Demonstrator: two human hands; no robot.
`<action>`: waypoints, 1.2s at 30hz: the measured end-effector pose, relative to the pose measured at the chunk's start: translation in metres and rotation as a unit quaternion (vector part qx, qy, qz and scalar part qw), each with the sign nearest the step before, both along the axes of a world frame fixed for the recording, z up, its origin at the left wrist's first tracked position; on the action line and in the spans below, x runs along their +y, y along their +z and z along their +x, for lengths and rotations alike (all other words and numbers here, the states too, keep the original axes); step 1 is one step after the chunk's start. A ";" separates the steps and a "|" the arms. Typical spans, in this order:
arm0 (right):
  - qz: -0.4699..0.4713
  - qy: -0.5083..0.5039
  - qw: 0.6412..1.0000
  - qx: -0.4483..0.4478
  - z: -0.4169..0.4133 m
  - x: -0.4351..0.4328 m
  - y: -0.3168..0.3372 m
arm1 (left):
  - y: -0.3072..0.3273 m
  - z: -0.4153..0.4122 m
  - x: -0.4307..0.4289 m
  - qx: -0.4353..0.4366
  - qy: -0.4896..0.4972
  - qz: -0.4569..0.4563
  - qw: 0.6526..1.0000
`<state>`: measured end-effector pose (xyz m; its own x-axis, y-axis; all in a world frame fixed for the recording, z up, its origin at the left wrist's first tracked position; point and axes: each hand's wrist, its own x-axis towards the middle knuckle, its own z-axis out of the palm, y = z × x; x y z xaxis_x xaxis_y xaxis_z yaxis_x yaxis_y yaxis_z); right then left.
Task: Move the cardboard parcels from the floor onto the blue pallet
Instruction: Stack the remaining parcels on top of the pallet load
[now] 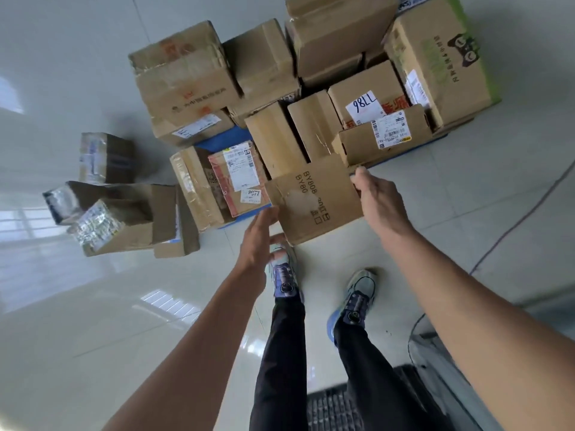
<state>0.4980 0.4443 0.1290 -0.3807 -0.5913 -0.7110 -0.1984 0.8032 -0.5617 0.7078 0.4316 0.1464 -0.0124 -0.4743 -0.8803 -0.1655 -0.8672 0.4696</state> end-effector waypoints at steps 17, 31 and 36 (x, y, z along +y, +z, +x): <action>0.000 0.049 0.999 -0.005 -0.006 -0.087 -0.063 | -0.090 -0.011 -0.074 0.014 -0.004 -0.051 0.999; -0.021 0.046 0.999 -0.008 -0.013 -0.107 -0.076 | -0.105 -0.013 -0.089 0.016 -0.008 -0.069 0.997; -0.022 0.047 0.999 -0.005 -0.014 -0.106 -0.076 | -0.108 -0.015 -0.088 0.021 -0.009 -0.068 0.997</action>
